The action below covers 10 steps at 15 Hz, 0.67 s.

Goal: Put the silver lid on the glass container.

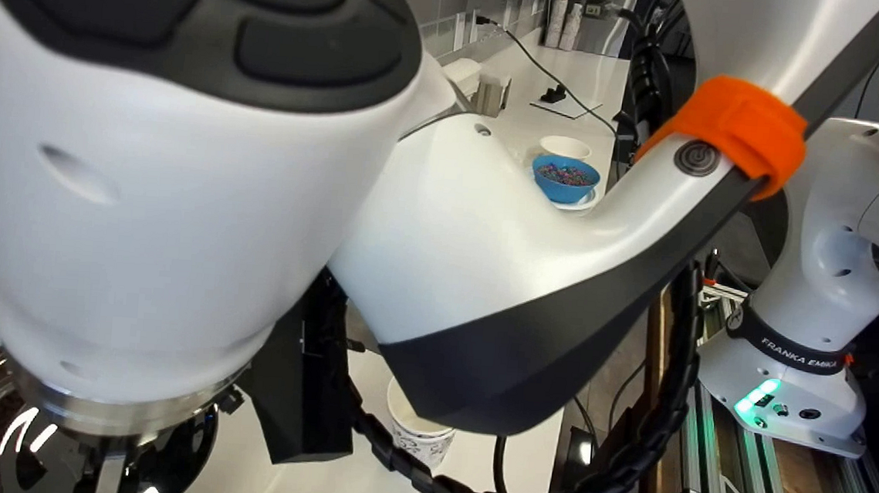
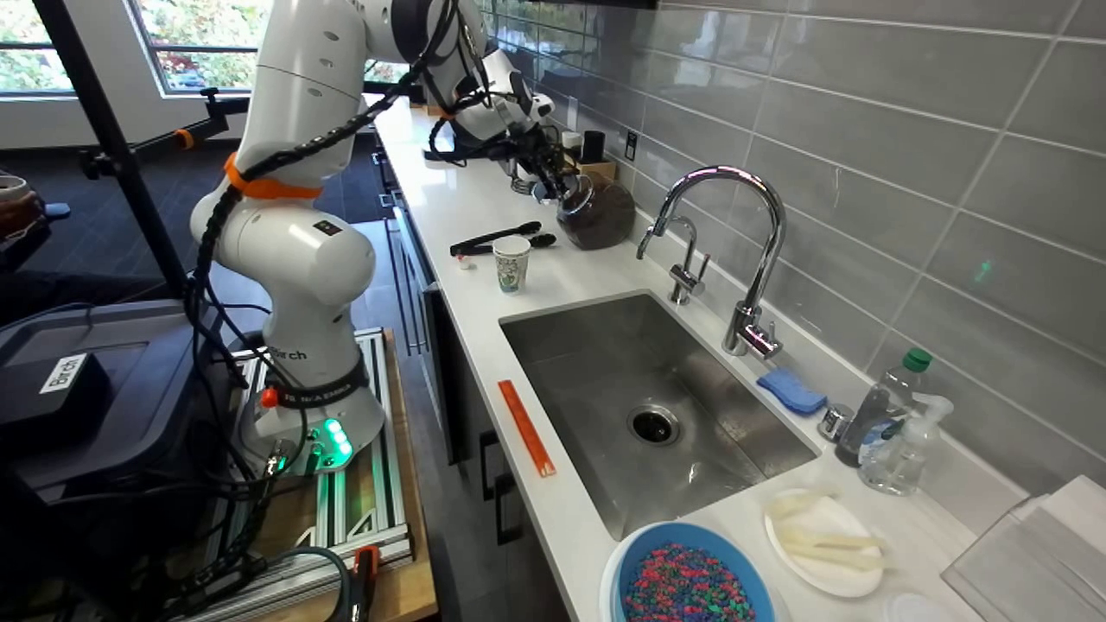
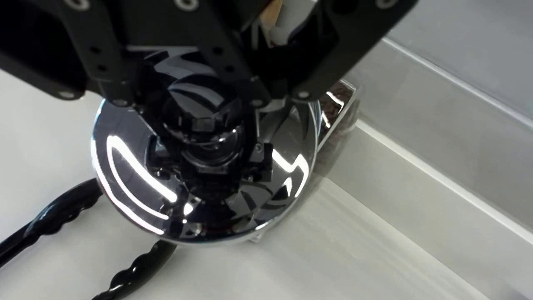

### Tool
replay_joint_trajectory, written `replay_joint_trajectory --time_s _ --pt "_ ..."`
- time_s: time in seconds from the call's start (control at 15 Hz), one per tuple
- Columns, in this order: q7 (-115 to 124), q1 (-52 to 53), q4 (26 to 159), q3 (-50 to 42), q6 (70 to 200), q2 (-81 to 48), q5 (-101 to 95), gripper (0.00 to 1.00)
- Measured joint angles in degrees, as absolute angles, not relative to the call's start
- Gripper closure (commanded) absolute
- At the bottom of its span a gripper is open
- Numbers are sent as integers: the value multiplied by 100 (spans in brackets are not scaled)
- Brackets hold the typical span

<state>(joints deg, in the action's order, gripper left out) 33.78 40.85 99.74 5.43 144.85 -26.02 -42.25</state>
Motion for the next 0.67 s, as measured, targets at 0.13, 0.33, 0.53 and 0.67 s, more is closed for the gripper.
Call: replay_joint_trajectory --time_s 0.13,0.33,0.53,0.67 --pt "3539 4120 9871 517 14491 -2676 -4366 79" --pt "3777 4157 9731 481 14499 -2795 -4587 79" --pt "4058 4190 9627 426 14558 -2922 -4846 79" --pt "4267 4208 9578 379 14660 -3012 -5029 79"
